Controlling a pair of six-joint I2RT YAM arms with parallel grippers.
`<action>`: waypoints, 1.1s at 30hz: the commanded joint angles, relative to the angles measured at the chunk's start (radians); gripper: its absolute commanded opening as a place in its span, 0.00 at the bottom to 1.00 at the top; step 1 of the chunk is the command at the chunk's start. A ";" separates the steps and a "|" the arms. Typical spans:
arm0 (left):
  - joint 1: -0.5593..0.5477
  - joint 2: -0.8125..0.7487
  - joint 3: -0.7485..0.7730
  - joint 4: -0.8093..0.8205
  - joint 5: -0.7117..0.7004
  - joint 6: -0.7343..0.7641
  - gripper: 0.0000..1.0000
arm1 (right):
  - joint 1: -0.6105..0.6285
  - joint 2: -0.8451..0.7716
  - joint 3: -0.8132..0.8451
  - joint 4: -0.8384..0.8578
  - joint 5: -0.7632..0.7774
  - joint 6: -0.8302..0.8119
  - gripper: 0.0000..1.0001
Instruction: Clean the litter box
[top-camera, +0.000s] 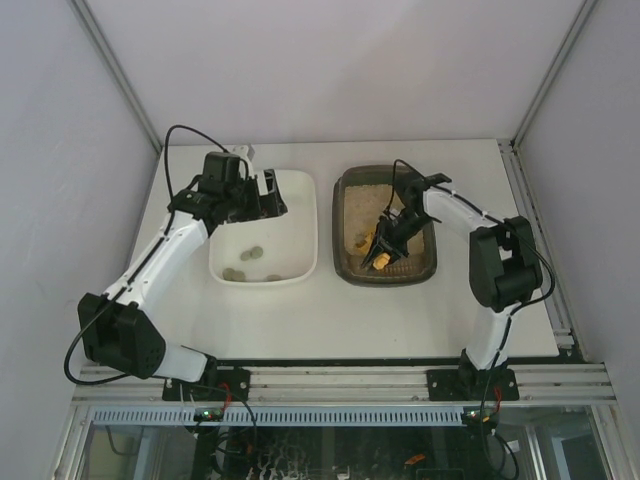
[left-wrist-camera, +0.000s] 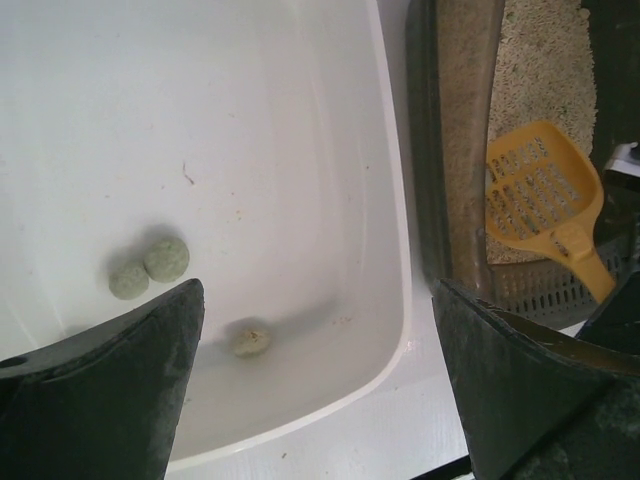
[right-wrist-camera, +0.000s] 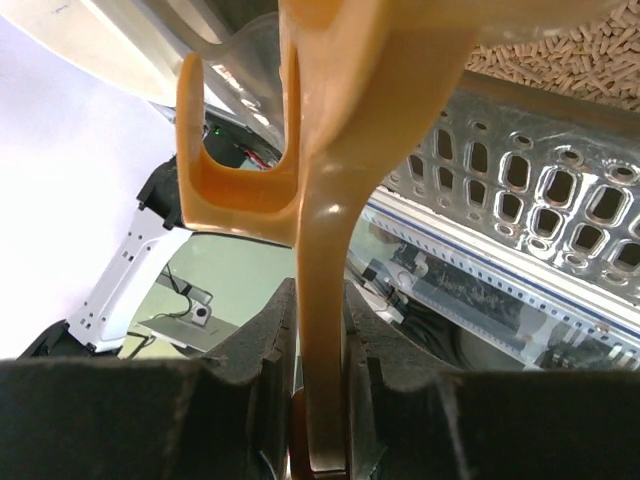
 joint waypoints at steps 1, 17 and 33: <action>0.016 -0.055 -0.036 0.019 -0.018 0.049 1.00 | -0.047 -0.099 -0.031 0.111 0.001 -0.021 0.00; 0.028 -0.065 -0.059 0.004 -0.022 0.045 1.00 | -0.118 -0.352 -0.277 0.271 0.114 -0.141 0.00; 0.034 -0.149 -0.074 -0.036 -0.115 0.232 1.00 | -0.100 -0.649 -0.814 1.440 0.009 0.192 0.00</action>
